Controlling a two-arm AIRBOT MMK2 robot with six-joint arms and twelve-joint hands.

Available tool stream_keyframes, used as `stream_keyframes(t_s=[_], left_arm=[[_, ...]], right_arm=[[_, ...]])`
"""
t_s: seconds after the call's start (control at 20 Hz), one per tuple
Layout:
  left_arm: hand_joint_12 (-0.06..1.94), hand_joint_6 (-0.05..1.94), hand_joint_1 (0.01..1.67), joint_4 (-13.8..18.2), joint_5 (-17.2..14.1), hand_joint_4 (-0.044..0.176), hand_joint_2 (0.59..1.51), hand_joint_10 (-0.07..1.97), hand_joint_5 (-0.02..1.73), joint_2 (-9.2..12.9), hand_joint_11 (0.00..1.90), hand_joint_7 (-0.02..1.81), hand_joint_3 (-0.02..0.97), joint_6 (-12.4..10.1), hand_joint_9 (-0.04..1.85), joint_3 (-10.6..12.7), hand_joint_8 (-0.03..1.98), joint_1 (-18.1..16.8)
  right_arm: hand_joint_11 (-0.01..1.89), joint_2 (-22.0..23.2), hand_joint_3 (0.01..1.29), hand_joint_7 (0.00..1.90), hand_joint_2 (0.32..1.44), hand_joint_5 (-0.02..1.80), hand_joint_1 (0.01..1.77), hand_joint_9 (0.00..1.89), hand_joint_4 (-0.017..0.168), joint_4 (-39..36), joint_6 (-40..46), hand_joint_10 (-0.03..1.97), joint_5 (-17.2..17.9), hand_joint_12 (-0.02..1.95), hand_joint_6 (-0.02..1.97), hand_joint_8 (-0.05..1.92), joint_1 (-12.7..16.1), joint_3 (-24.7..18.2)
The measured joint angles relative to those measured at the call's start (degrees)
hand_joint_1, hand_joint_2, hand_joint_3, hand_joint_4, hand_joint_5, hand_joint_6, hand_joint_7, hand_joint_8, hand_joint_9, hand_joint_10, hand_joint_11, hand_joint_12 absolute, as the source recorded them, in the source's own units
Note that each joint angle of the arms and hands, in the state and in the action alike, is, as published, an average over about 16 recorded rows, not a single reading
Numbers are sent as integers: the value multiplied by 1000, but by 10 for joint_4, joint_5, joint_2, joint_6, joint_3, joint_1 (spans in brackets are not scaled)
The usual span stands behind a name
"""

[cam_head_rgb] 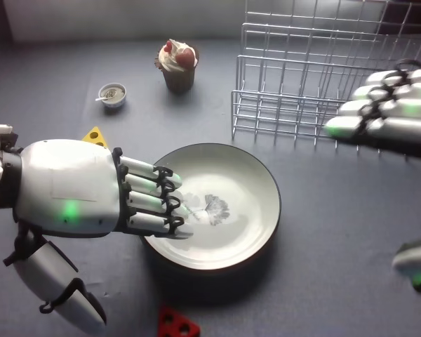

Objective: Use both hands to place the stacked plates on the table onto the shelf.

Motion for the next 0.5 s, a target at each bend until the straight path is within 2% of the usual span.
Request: stream_keyframes(t_s=[0.5], left_arm=[[35, -2, 18, 18, 16, 0, 908, 2, 122, -21, 167, 178, -4, 3, 181, 26, 10, 17]], right_arm=[[193, -37, 18, 185, 995, 160, 117, 190, 2, -46, 58, -3, 20, 23, 10, 3, -18, 42]])
